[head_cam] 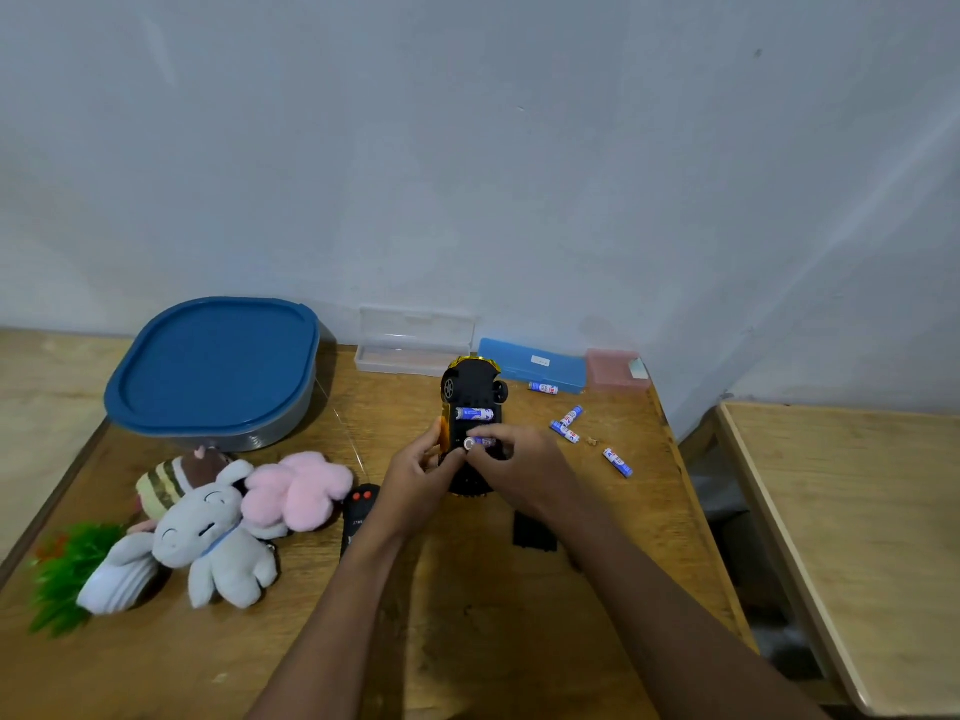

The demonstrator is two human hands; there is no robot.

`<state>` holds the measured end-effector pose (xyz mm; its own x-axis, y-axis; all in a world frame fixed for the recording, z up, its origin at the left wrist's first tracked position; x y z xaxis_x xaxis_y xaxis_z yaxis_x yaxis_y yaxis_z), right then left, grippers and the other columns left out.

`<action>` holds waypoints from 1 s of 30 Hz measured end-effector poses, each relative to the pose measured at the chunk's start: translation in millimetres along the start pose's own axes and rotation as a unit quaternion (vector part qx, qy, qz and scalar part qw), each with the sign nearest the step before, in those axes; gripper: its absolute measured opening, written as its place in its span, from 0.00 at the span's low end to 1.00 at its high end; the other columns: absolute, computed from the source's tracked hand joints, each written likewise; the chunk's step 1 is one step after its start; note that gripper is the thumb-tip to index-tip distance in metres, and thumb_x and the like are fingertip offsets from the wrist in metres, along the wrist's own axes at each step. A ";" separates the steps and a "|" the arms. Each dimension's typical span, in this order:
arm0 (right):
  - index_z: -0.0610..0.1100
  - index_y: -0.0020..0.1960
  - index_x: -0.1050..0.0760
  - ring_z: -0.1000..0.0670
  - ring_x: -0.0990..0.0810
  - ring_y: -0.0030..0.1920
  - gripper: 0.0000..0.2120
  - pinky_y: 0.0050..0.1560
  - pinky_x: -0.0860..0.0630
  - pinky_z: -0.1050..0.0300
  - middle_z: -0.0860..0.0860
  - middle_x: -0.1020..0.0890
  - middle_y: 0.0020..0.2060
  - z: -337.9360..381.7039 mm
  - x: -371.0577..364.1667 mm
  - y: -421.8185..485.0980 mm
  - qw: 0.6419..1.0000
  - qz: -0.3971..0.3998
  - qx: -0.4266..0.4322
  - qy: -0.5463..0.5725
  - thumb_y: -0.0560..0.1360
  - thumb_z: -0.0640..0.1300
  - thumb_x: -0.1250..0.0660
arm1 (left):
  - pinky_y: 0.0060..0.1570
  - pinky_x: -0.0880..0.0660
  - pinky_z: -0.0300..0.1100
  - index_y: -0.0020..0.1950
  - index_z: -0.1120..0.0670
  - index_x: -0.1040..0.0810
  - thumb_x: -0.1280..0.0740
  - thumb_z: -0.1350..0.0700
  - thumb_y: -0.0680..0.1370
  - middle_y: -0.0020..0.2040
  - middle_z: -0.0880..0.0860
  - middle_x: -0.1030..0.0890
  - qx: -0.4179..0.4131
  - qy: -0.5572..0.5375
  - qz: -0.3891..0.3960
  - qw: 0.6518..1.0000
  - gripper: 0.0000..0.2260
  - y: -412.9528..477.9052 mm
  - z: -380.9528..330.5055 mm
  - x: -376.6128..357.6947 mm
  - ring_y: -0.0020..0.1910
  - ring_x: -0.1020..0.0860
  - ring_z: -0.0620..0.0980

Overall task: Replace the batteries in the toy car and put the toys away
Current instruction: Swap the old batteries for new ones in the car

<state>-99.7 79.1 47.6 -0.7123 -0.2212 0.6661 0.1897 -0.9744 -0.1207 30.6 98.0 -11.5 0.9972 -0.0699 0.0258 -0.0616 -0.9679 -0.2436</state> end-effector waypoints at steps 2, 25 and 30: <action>0.50 0.63 0.23 0.53 0.21 0.51 0.17 0.47 0.25 0.60 0.50 0.18 0.54 2.6 -1.0 1.4 0.998 0.019 0.035 -0.057 0.76 0.52 0.35 | 0.49 0.20 0.36 0.78 0.54 0.38 0.34 0.59 0.80 0.62 0.51 0.22 0.009 -0.025 -0.004 1.000 0.27 0.5 0.4 2.1 0.57 0.20 0.45; 0.47 0.63 0.24 0.46 0.22 0.56 0.17 0.47 0.26 0.53 0.48 0.19 0.55 4.5 13.8 22.1 0.959 -0.076 0.118 -0.245 0.77 0.51 0.36 | 0.59 0.22 0.46 0.64 0.43 0.26 0.36 0.60 0.81 0.55 0.50 0.17 0.077 -0.004 0.031 0.997 0.16 -9.1 -1.0 -10.3 0.55 0.19 0.46; 0.41 0.54 0.19 0.41 0.20 0.41 0.15 0.33 0.34 0.54 0.43 0.17 0.41 15.3 -0.1 23.1 0.925 -0.059 0.222 -0.304 0.81 0.48 0.41 | 0.64 0.25 0.52 0.75 0.53 0.31 0.34 0.57 0.80 0.68 0.55 0.23 0.077 -0.005 0.015 0.997 0.23 -5.1 2.5 -4.2 0.62 0.22 0.52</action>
<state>-84.9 57.3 56.0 -0.2600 0.0797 0.9623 0.4893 -0.8483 0.2024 26.8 103.9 -12.8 0.9954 -0.0951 0.0065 -0.0851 -0.9167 -0.3904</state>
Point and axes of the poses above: each hand's wrist, its own y-axis towards the middle knuckle, its own x-axis out of the back of the hand, z = x × y, the point moved 9 cm from there along y, towards the middle knuckle
